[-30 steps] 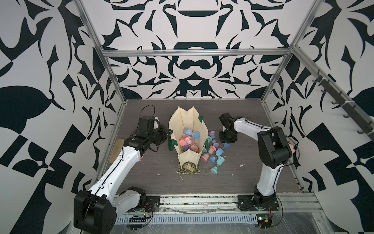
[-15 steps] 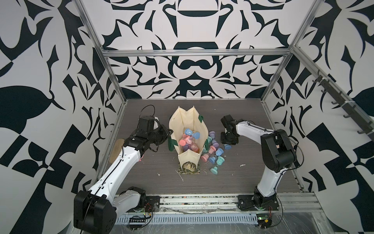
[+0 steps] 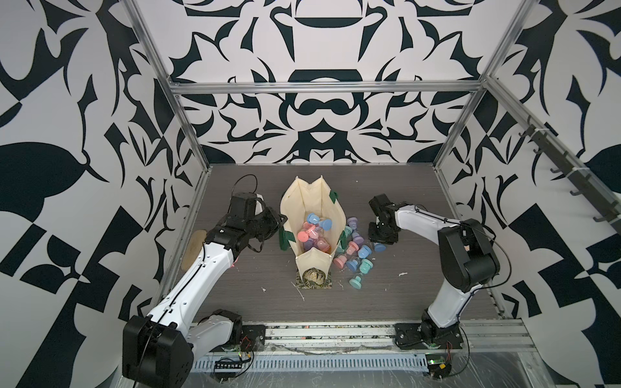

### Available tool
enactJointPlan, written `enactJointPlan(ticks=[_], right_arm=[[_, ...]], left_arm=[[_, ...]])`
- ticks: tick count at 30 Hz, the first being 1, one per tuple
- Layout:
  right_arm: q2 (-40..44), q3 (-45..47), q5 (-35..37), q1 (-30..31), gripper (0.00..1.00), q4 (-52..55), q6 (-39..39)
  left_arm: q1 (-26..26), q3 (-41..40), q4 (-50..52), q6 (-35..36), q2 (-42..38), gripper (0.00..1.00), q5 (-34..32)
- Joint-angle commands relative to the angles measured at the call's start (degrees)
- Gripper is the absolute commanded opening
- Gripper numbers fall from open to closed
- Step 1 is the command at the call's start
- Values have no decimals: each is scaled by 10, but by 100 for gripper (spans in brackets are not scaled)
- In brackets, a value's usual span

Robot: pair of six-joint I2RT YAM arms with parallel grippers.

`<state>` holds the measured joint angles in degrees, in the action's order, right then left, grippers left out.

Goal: Put the hourglass into the canvas bag
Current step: Pick up the hourglass from the center of the board.

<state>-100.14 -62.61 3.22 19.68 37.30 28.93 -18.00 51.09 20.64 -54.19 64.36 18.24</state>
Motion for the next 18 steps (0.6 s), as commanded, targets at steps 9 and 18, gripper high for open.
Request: enactJointPlan(ticks=[9, 18], right_arm=[[195, -24, -17, 7, 0, 59, 42], [247, -89, -17, 72, 0, 91, 66]], left_arm=[[2, -2, 0, -3, -12, 20, -2], [2, 3, 5, -3, -15, 20, -3]])
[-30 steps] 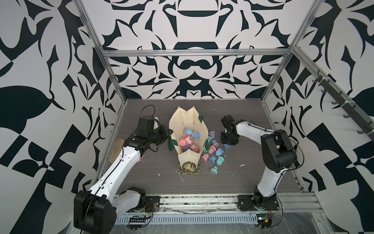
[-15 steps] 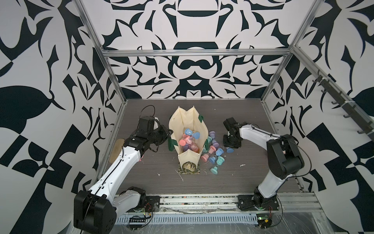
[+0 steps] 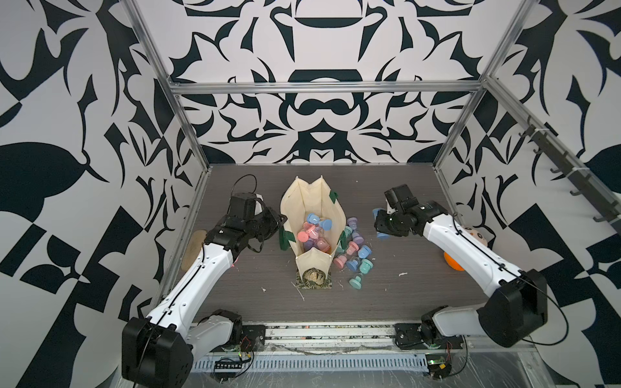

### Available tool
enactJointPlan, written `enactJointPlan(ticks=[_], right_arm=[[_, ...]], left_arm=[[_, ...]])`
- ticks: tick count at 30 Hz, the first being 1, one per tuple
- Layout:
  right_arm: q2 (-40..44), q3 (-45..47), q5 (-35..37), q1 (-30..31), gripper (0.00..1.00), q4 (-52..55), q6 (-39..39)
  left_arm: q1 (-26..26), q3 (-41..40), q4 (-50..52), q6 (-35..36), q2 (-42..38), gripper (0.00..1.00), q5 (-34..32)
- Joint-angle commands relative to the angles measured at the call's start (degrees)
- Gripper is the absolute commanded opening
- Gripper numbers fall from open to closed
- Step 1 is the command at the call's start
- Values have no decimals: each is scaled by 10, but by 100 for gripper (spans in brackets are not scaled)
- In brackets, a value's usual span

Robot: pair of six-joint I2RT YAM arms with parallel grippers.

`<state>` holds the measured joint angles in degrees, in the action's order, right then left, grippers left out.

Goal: Put the hourglass into the canvas bag
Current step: Pick up the hourglass from the center of the board, then place the hourglass in the canvas bag.

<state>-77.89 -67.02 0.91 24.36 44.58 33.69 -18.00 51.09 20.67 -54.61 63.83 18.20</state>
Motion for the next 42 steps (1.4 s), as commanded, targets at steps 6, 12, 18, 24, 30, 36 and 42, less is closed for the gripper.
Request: enactJointPlan(ticks=[6, 12, 18, 24, 30, 36, 42], right_arm=[[34, -131, 47, 103, 0, 41, 31], [6, -208, 79, 188, 0, 38, 36], [-40, -266, 93, 256, 0, 23, 35], [-95, -314, 96, 296, 0, 16, 42], [-149, -353, 87, 311, 0, 25, 71], [-213, -390, 82, 315, 0, 60, 89], [-261, -396, 60, 315, 0, 59, 100]], left_arm=[[2, 3, 7, 0, -10, 18, 1], [2, 8, 11, 3, -12, 16, 3], [2, 11, 16, 6, -14, 16, 6], [2, 11, 16, 6, -17, 16, 7], [2, 12, 18, 10, -17, 15, 6], [2, 12, 18, 10, -17, 15, 6], [2, 13, 19, 12, -18, 14, 7]])
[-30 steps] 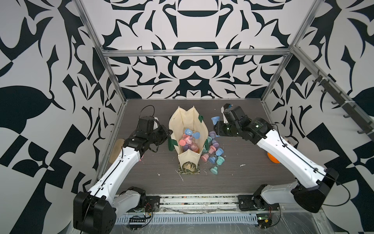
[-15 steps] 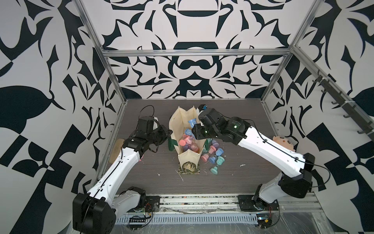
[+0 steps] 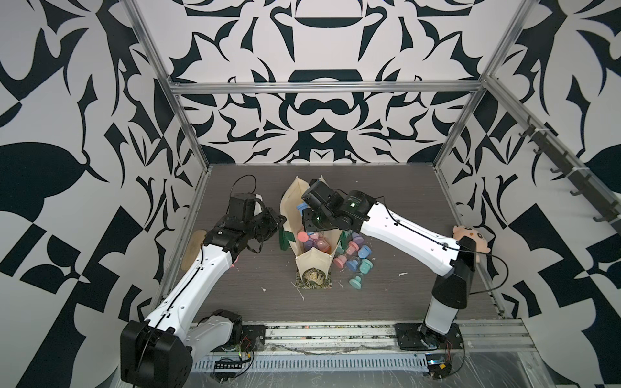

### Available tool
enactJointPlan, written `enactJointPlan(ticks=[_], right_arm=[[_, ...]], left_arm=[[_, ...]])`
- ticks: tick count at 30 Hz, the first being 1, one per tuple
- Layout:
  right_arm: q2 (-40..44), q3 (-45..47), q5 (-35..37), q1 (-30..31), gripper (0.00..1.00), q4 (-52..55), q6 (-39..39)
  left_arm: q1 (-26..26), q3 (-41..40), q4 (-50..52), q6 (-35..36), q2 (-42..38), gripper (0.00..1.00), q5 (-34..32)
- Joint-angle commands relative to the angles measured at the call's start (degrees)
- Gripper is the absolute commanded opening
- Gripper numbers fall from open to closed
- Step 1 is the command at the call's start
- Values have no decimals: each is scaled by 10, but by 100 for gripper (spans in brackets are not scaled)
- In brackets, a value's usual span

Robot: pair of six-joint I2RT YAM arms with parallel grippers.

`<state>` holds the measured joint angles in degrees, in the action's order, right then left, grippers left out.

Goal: Put the hourglass into the canvas bag
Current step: Place the hourglass in the canvas bag.

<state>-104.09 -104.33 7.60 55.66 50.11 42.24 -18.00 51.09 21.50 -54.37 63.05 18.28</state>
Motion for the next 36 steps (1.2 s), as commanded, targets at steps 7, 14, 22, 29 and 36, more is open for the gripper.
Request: enactJointPlan(ticks=[7, 14, 22, 29, 36], right_arm=[[-30, 1, -17, 3, 0, 3, 34], [-39, 11, -21, 3, 37, 3, 45], [-26, -6, -20, 3, 63, 7, 36], [14, -49, 3, 9, 65, 15, -2], [96, -30, 75, 12, 66, 6, -41]], left_arm=[[2, 13, 11, 12, -10, 14, 5], [2, 11, 9, 13, -9, 14, 6], [2, 4, 6, 12, -10, 14, 5], [2, 4, 5, 13, -8, 14, 4], [2, 6, 5, 12, -9, 15, 4]])
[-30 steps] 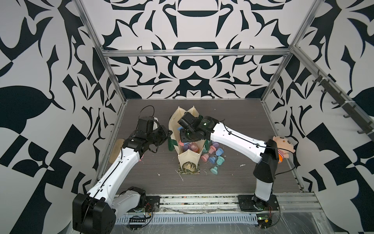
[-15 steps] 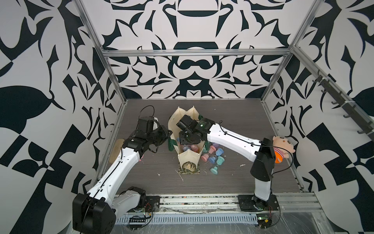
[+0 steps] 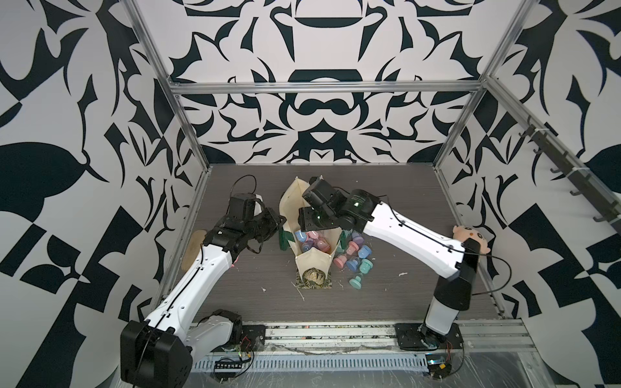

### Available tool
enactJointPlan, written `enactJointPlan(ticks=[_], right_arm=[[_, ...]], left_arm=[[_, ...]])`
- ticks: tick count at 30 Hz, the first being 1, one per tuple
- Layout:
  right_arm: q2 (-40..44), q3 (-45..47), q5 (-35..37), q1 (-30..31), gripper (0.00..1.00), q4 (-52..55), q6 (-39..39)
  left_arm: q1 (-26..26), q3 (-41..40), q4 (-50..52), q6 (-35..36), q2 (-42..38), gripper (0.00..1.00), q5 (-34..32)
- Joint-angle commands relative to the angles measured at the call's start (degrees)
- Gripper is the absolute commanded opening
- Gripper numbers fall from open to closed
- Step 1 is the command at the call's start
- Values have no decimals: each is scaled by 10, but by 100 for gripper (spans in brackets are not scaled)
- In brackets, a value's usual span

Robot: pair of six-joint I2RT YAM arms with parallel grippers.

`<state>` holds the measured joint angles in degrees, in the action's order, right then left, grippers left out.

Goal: Put the hourglass into the canvas bag
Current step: Place the hourglass in the canvas bag, then pick up the hourglass from the center of the board.

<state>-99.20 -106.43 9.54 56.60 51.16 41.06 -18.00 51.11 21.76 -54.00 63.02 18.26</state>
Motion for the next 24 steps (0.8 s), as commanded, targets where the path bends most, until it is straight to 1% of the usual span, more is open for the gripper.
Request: enactJointPlan(ticks=[1, 2, 3, 7, 8, 9, 12, 16, 18, 21, 24], right_arm=[[56, -1, 71, 2, 66, -2, -32], [68, 7, 91, 2, 68, 2, -34], [80, 17, 113, 2, 74, 8, -34], [133, 73, 185, -9, 84, 17, -14], [150, 95, 199, -18, 89, 14, -5], [166, 117, 208, -28, 99, 9, 7], [208, 183, 218, -51, 99, -23, 23], [221, 224, 197, -90, 99, -14, 35], [222, 242, 174, -124, 99, -4, 46], [218, 273, 142, -174, 99, -2, 41], [202, 298, 79, -225, 99, -8, 20]], left_arm=[[2, 6, 2, 7, -9, 15, 4], [2, 7, 2, 7, -9, 15, 4], [2, 7, 3, 7, -10, 15, 4], [2, 8, 4, 6, -10, 15, 5], [2, 9, 5, 6, -10, 15, 5], [2, 9, 5, 6, -10, 15, 5], [2, 9, 5, 6, -9, 15, 5], [2, 9, 7, 6, -8, 15, 5], [2, 10, 8, 6, -10, 15, 4], [2, 12, 11, 8, -11, 15, 2], [2, 14, 13, 9, -10, 15, 2]])
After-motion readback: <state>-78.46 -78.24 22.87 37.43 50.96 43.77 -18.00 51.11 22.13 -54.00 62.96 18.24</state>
